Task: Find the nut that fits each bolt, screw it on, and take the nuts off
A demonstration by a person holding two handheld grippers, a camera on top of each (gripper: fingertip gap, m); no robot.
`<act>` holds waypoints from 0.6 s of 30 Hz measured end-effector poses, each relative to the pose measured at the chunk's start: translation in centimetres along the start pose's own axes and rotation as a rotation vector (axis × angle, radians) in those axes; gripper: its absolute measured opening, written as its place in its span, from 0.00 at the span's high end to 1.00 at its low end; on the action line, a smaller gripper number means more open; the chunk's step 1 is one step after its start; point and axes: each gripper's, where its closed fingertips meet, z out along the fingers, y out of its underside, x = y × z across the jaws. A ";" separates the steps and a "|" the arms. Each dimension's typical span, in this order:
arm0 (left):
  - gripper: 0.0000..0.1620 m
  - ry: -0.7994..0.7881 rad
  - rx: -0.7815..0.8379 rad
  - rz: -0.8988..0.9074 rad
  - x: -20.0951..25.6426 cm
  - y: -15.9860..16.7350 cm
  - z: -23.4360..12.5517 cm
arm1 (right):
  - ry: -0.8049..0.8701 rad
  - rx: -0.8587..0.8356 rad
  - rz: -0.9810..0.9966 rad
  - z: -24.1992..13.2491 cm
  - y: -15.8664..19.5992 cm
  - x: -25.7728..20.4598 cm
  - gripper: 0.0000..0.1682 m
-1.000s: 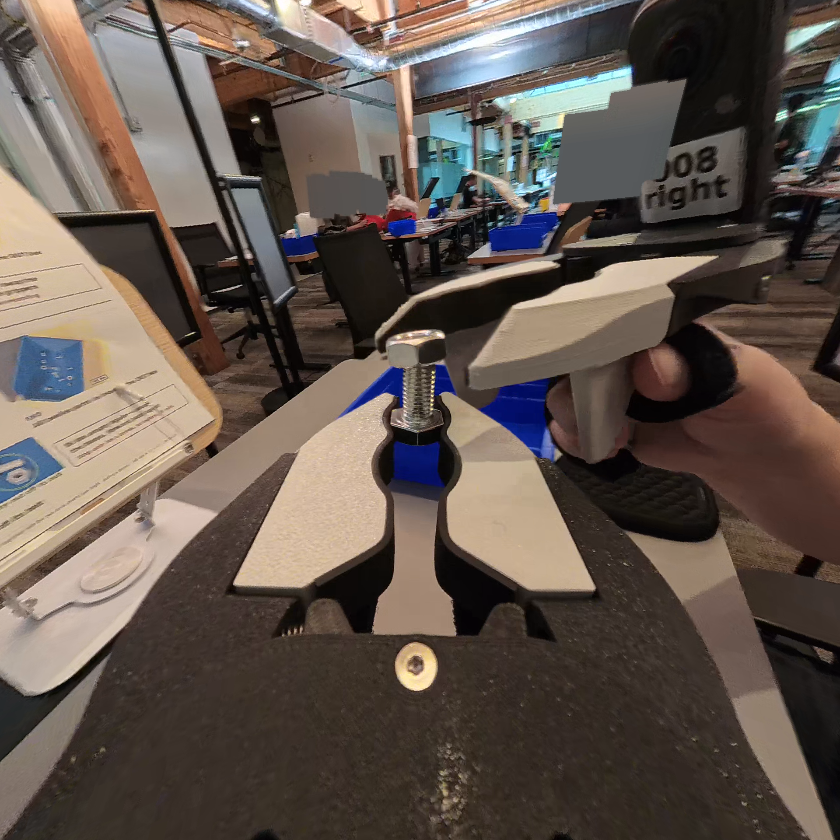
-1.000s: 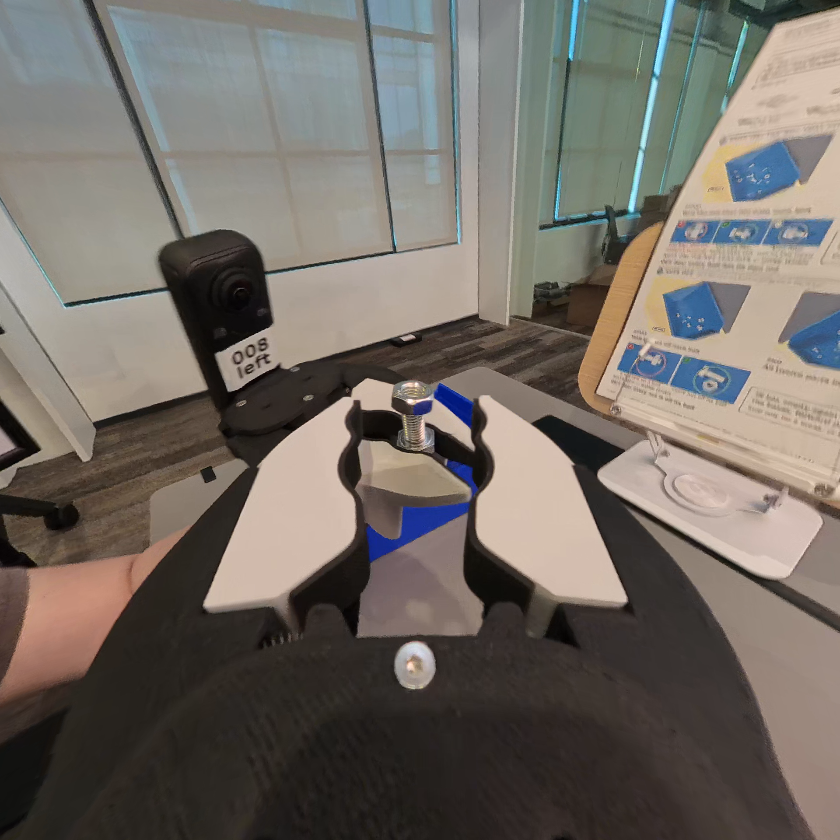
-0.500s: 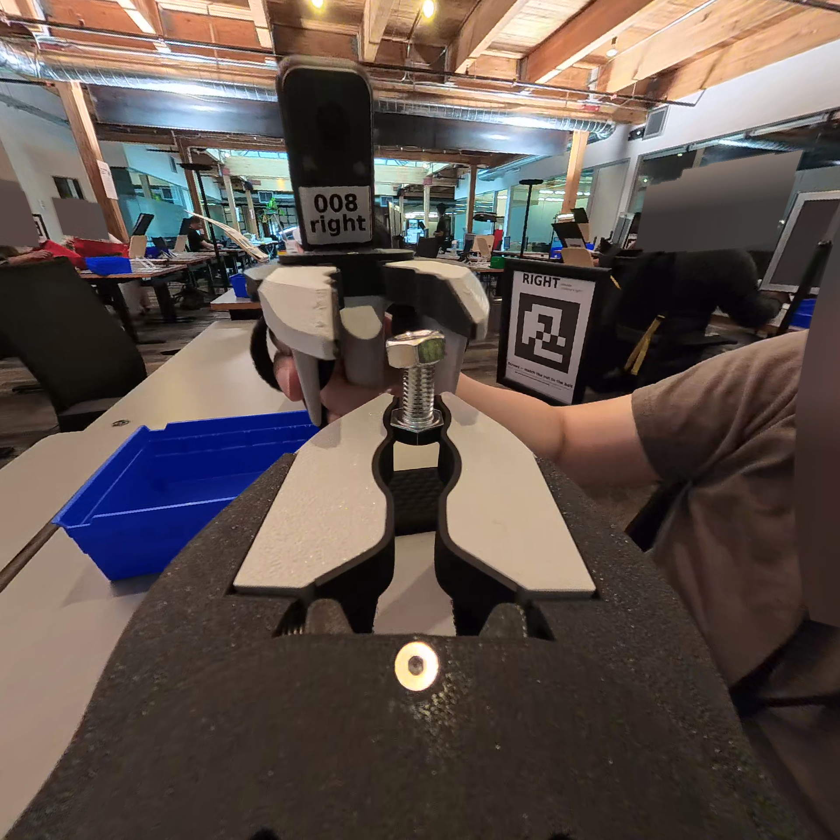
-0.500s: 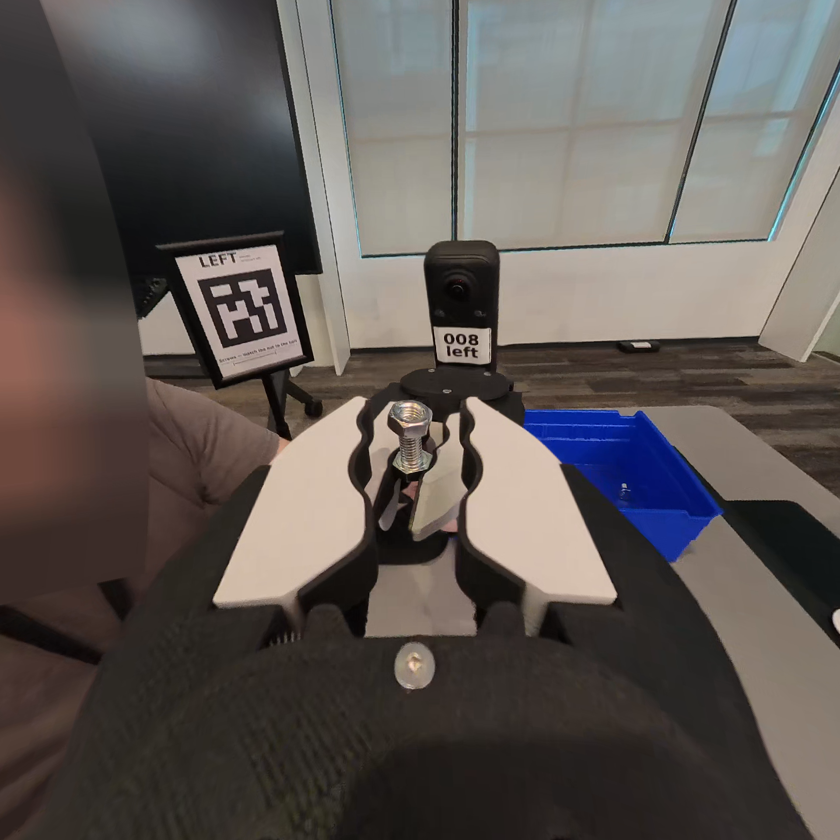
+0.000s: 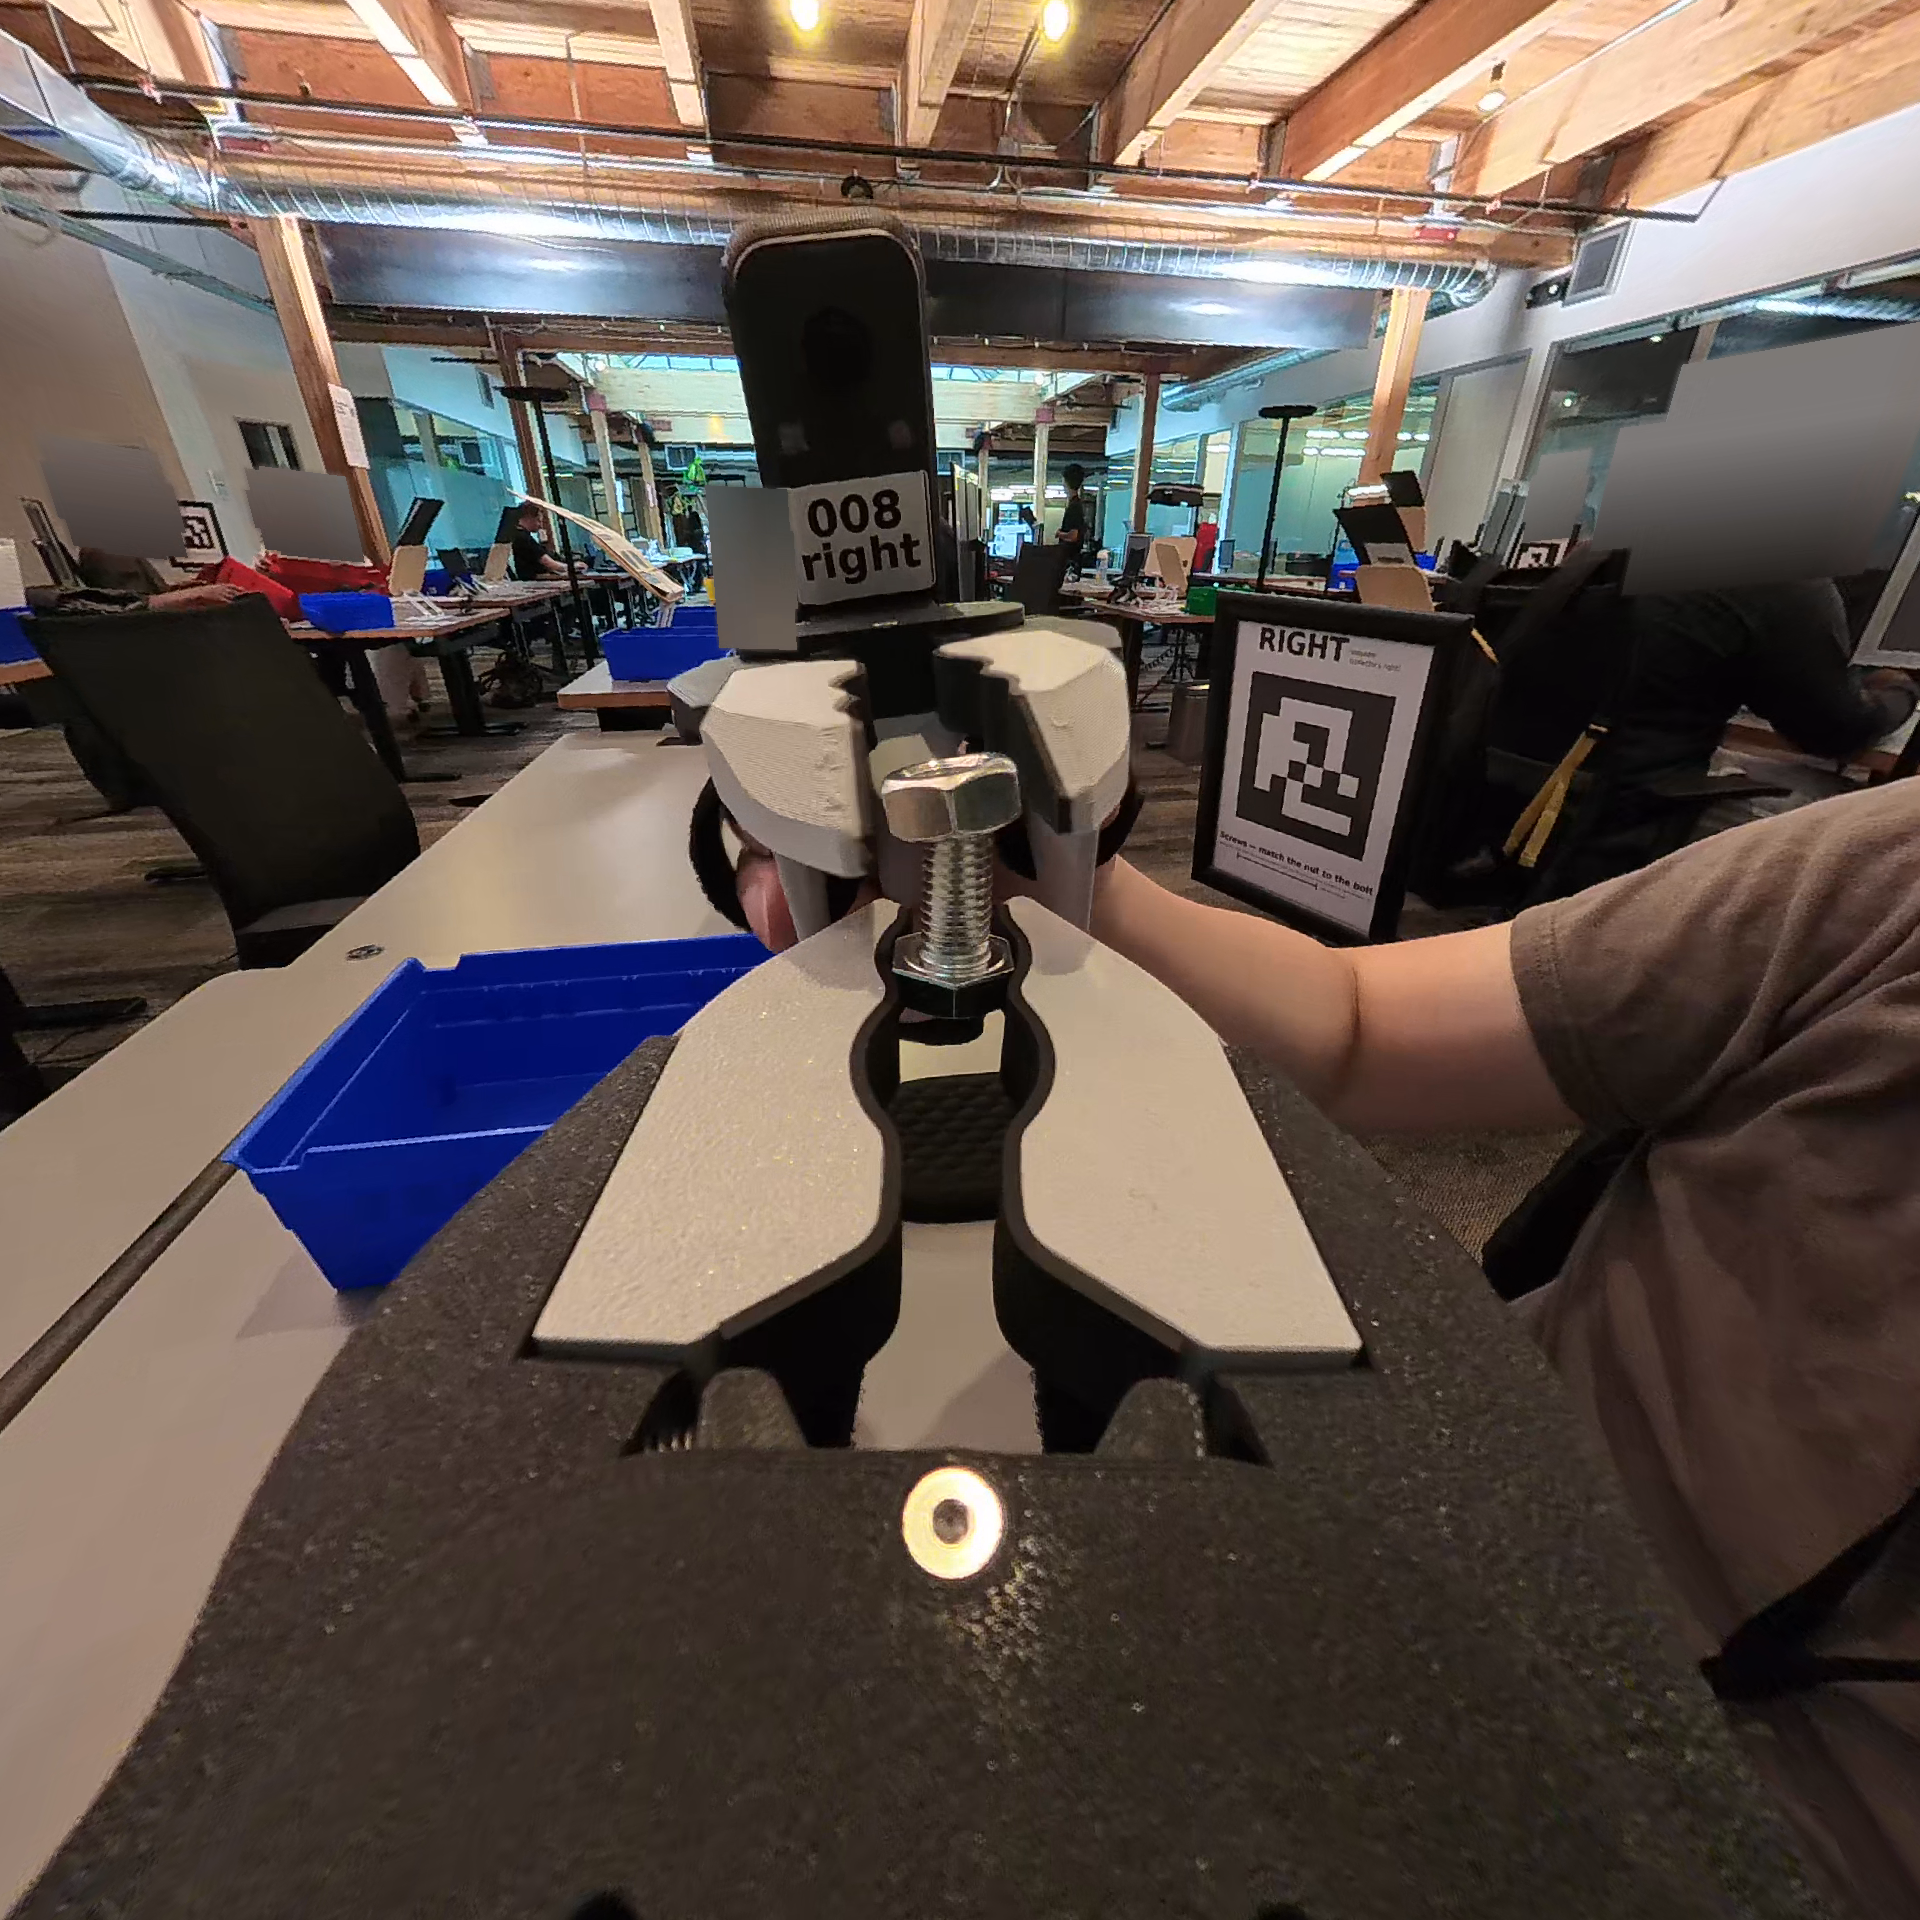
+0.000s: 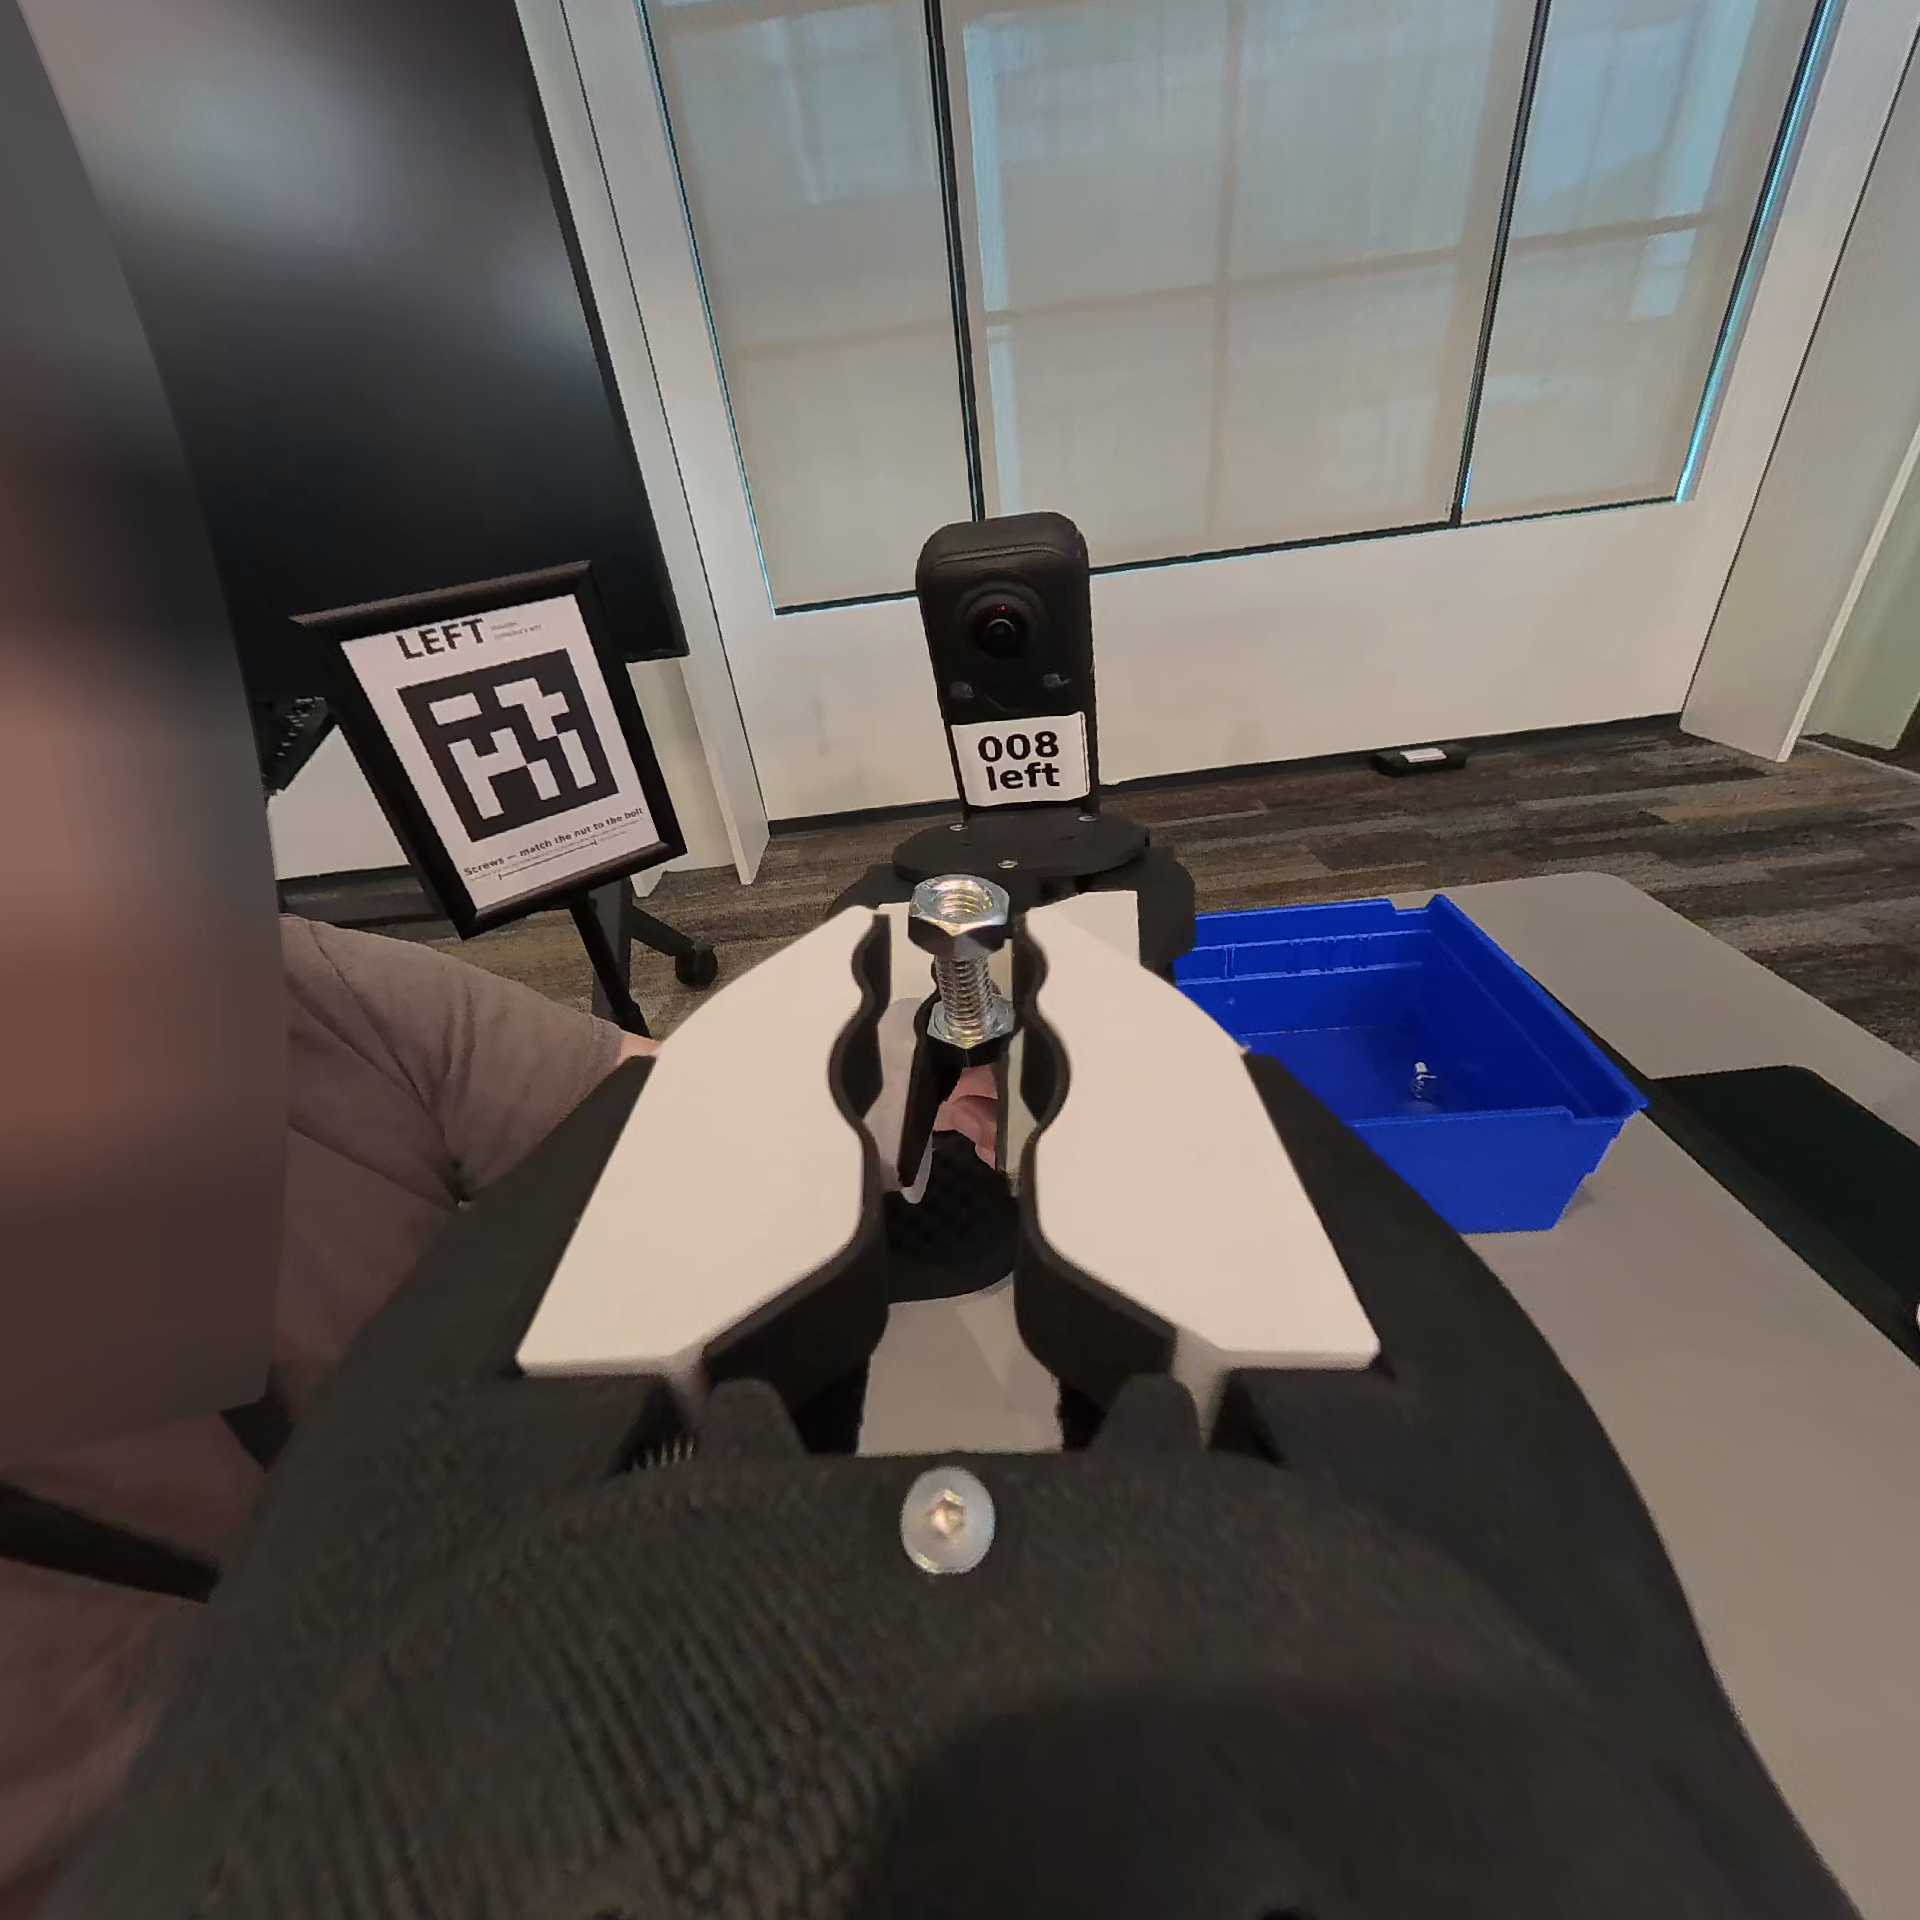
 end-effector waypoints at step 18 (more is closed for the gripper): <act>0.91 -0.017 -0.041 -0.003 -0.2 0.7 0.2 | 0.063 -0.074 -0.104 -0.3 0.4 0.3 0.89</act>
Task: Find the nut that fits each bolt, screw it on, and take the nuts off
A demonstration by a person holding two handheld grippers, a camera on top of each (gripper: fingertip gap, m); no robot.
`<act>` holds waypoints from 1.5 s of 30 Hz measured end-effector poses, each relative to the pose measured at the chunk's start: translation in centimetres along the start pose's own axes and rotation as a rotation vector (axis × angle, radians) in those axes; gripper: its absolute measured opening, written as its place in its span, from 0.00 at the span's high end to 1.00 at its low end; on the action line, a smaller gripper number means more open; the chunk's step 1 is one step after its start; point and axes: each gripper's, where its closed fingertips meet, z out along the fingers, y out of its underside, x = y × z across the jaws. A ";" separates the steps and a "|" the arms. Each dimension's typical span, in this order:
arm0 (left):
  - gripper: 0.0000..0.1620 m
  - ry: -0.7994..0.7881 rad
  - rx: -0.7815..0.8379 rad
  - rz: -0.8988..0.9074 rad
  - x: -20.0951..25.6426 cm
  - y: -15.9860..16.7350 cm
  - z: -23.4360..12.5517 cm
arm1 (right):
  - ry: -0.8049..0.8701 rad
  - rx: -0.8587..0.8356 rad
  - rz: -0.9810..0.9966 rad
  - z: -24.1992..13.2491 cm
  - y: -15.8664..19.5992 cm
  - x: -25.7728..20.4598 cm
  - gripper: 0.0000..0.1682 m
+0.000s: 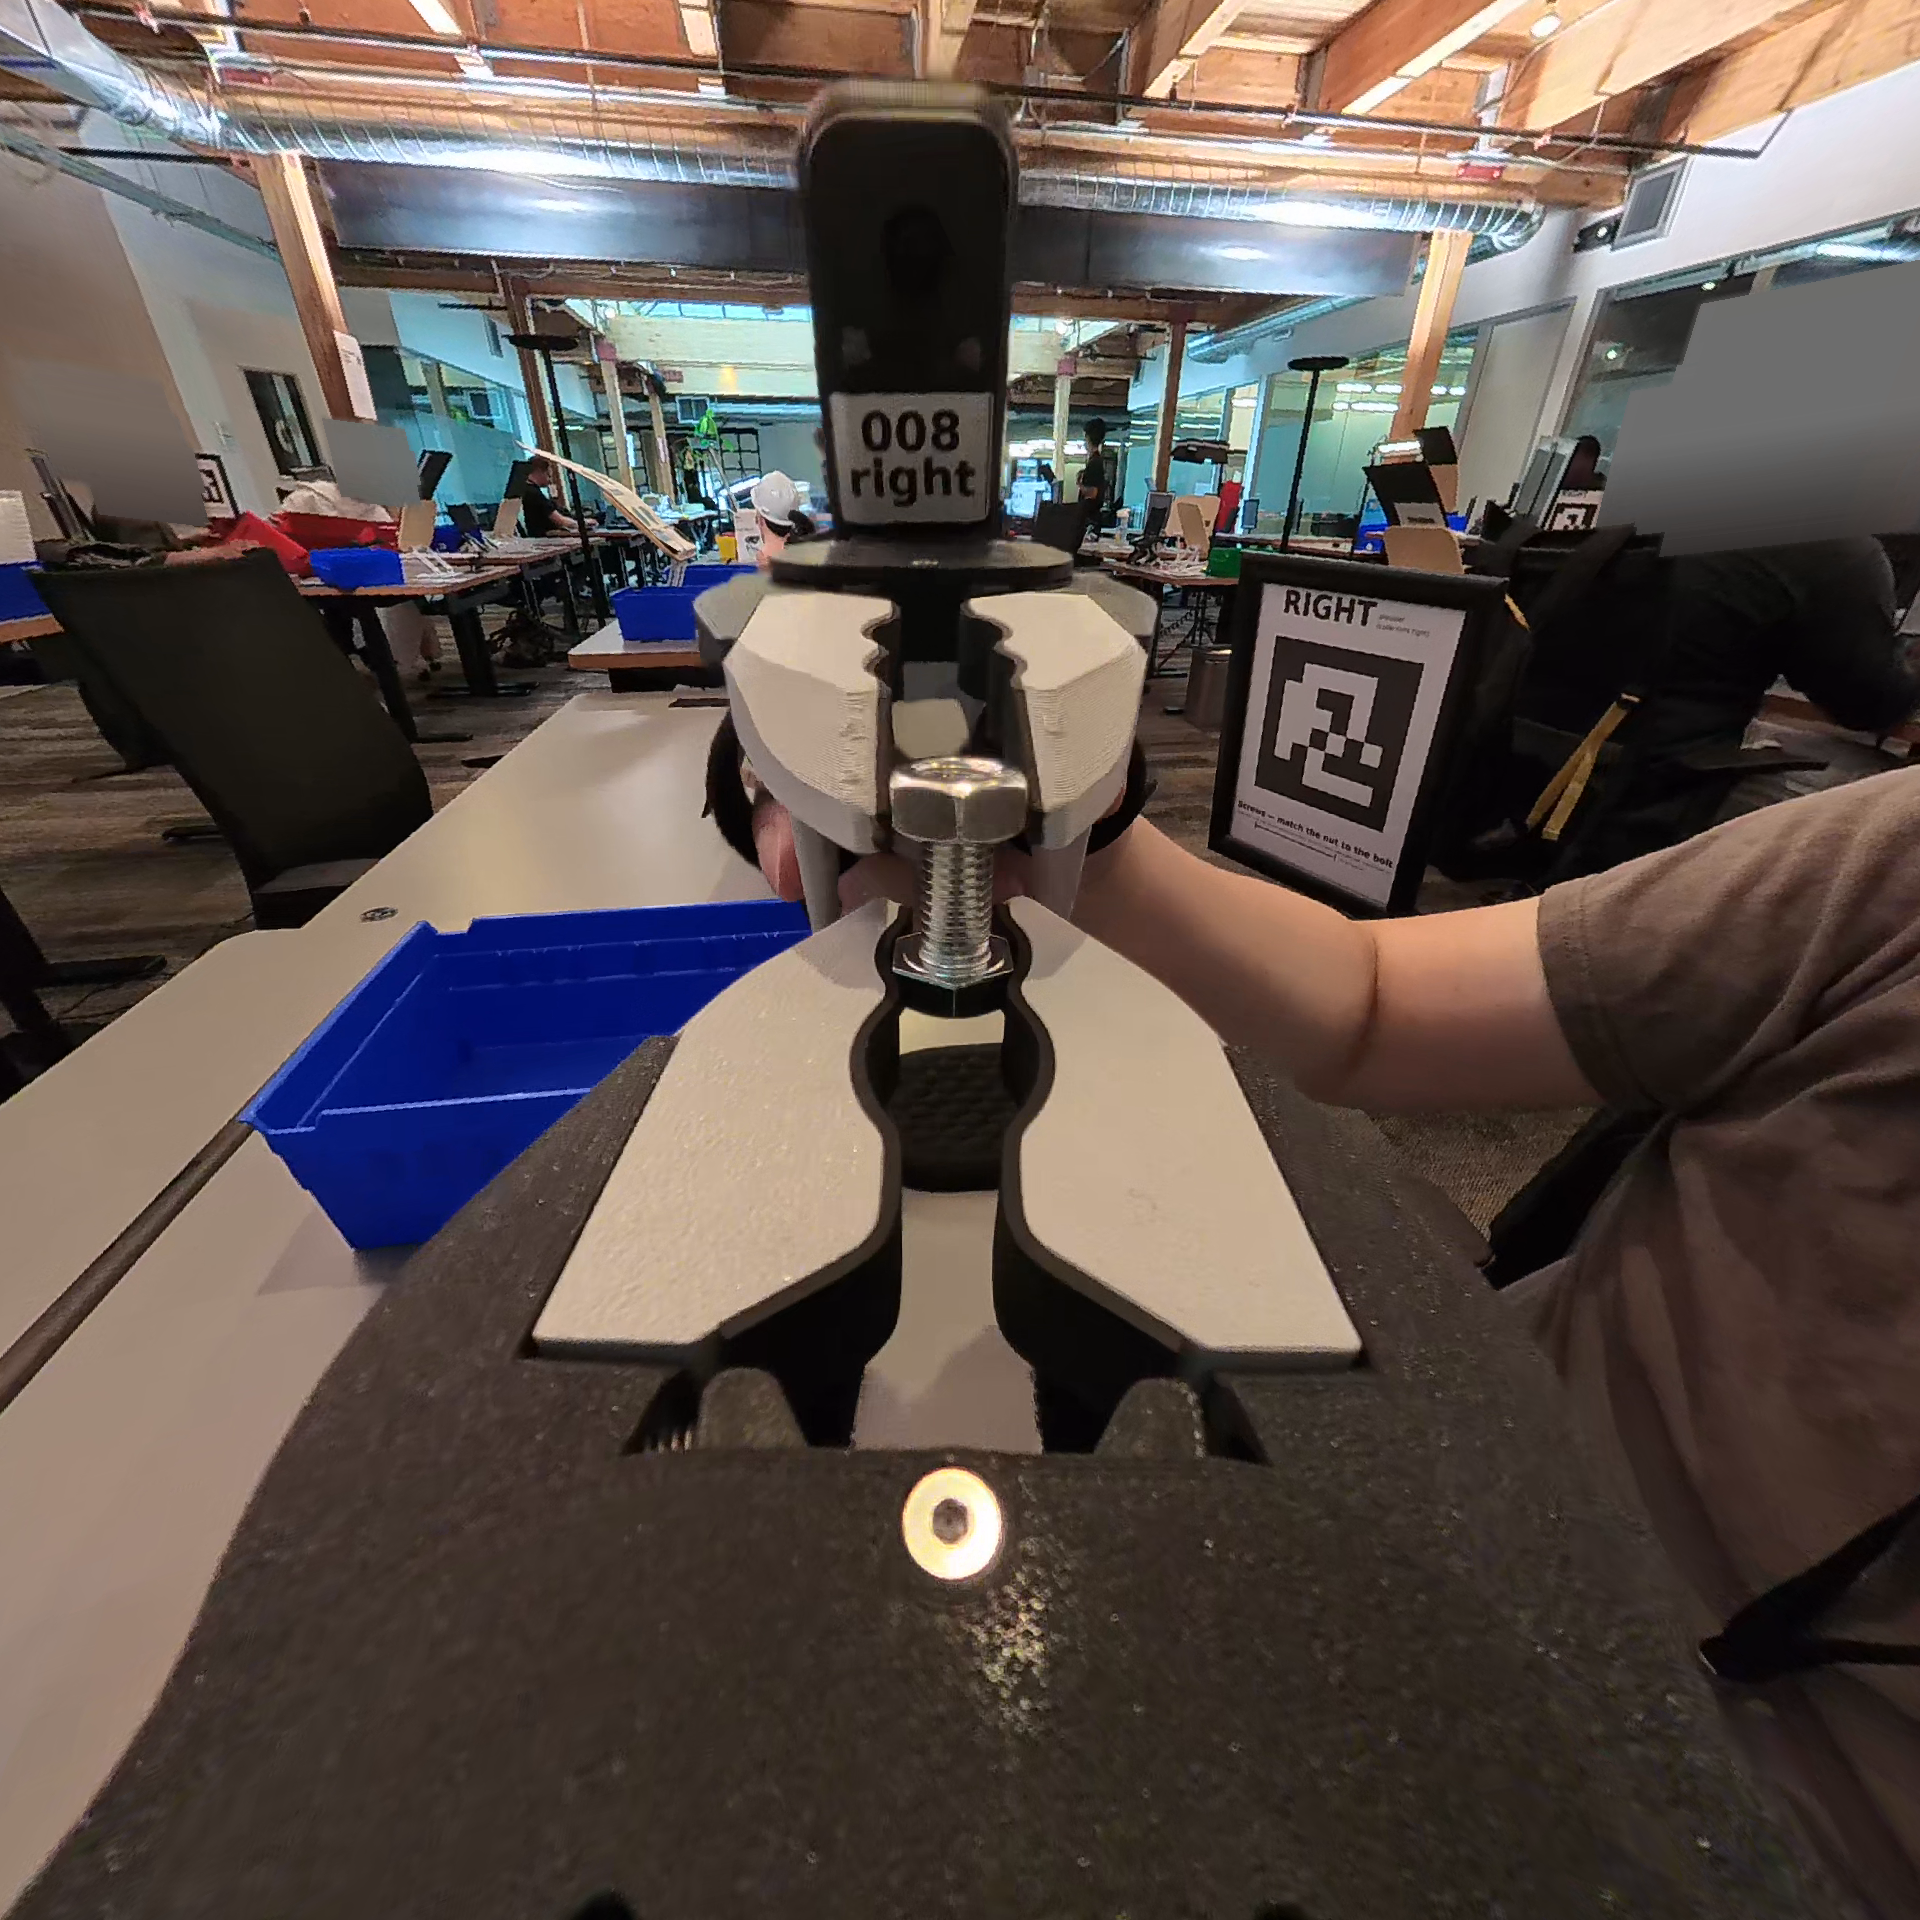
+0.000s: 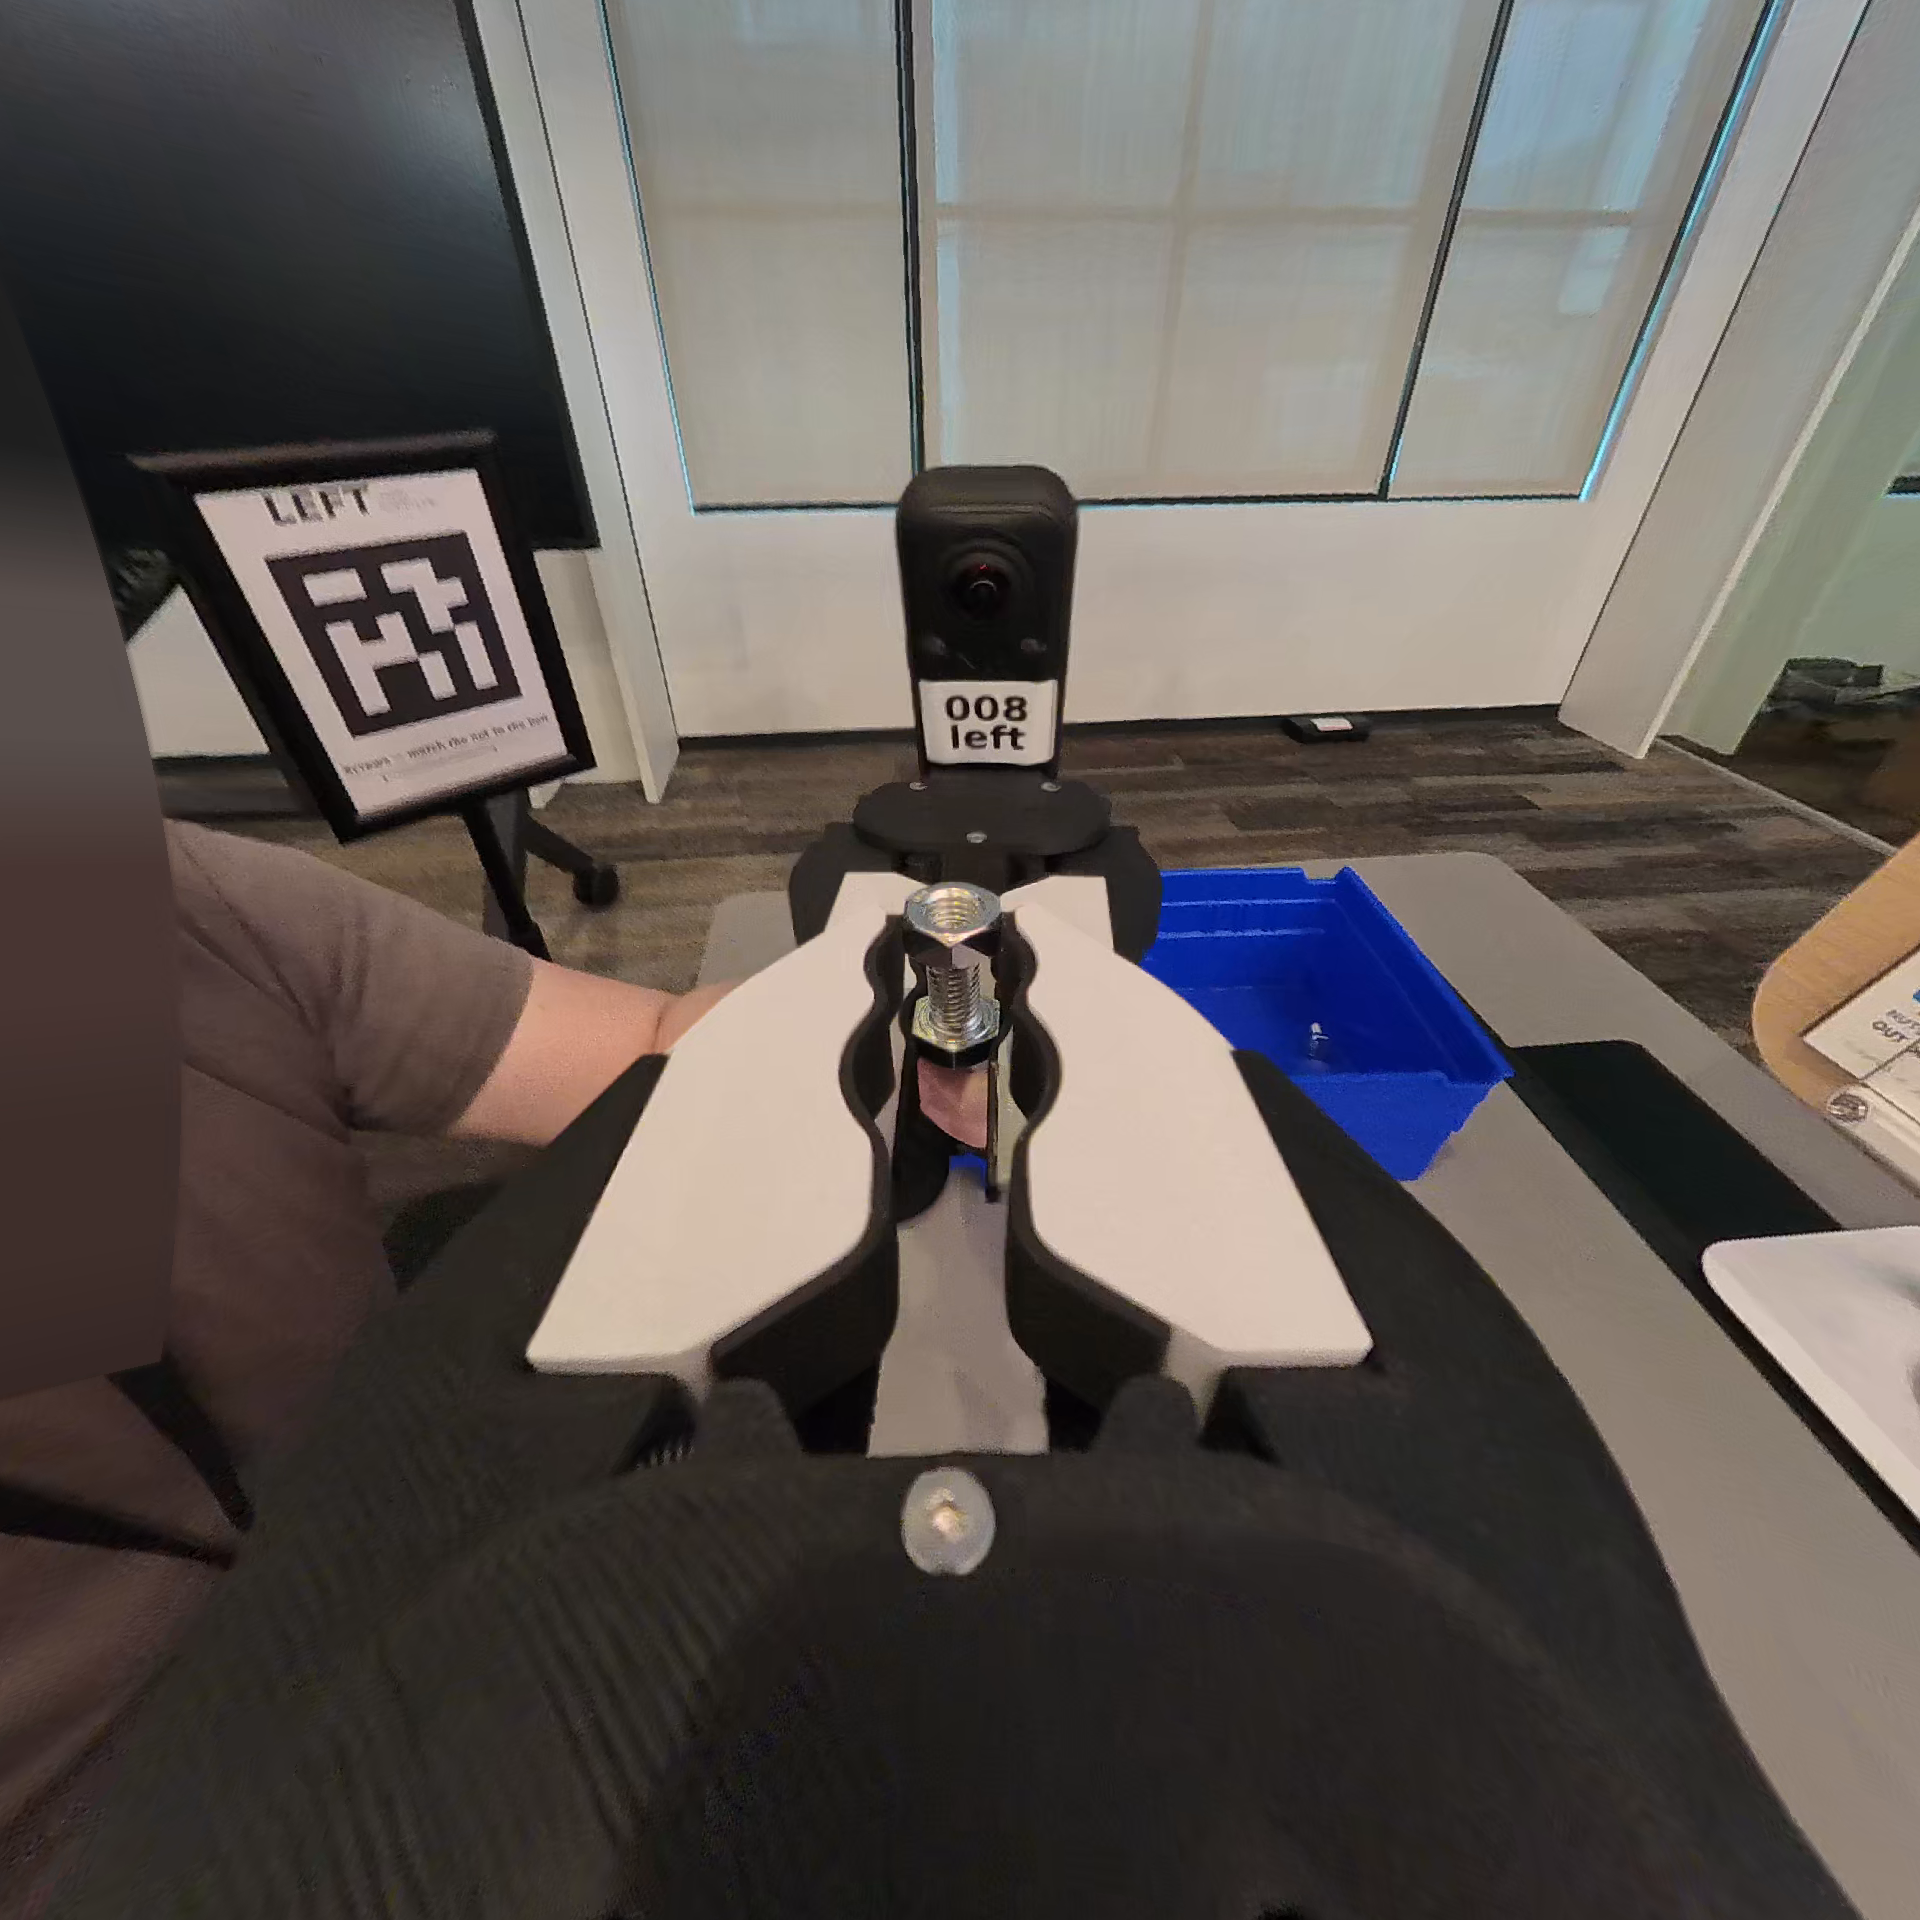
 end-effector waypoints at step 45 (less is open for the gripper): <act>0.91 -0.499 -0.067 0.112 -6.7 0.9 -1.6 | 0.518 0.061 0.056 0.4 0.9 5.0 0.89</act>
